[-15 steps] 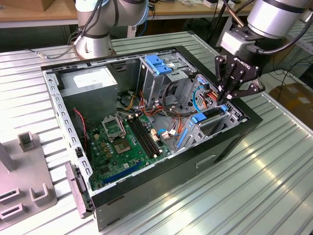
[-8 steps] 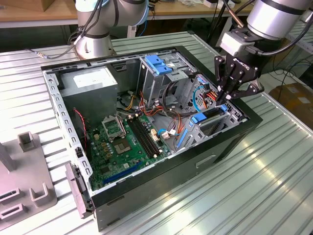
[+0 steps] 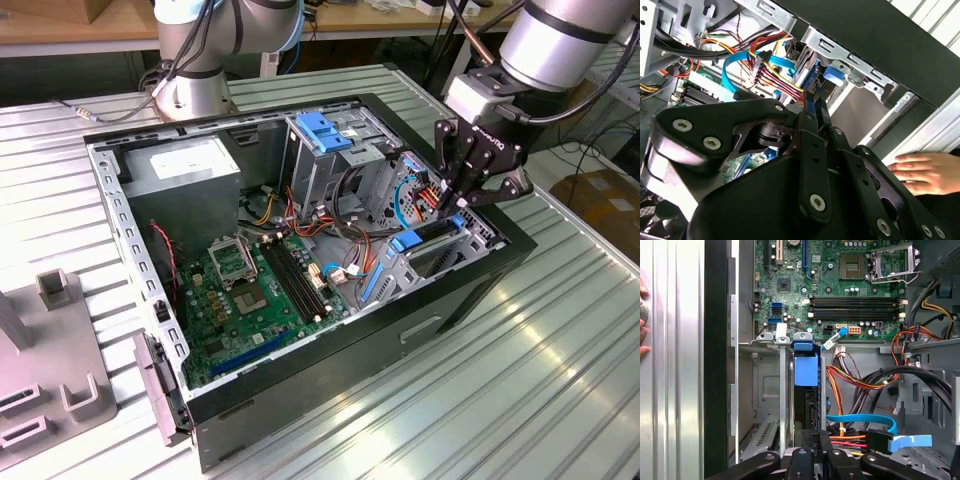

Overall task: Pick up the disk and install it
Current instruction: 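Insert the first disk wire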

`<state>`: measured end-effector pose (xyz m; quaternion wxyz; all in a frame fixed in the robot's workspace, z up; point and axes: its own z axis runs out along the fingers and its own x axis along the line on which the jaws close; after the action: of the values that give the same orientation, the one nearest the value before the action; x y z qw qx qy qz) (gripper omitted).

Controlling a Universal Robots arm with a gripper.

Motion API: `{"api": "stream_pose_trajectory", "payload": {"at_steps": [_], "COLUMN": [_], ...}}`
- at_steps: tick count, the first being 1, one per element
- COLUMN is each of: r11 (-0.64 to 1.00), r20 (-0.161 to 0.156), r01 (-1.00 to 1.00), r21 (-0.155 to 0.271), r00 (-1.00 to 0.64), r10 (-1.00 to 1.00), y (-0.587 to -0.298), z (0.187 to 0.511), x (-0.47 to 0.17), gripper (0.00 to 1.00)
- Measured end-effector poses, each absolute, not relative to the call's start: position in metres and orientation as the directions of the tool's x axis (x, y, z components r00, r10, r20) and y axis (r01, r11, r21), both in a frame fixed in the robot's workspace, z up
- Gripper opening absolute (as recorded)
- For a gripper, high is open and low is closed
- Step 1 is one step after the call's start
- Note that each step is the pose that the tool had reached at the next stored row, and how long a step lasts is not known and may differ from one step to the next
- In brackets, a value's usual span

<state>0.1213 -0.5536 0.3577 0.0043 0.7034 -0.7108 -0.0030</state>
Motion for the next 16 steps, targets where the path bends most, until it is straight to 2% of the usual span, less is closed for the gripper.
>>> {"api": "stream_pose_trajectory", "payload": {"at_steps": [12,16], "r11": [0.008,0.006], "r20": [-0.068,-0.073], "r01": [-1.000,-1.000], "r21": [0.003,0.003], "r00": [-0.008,-0.007], "r10": [-0.998,-0.997], "y": [-0.564,-0.567], "z": [0.354,0.353], "x": [0.119,0.119], "gripper": [0.16,0.16]}}
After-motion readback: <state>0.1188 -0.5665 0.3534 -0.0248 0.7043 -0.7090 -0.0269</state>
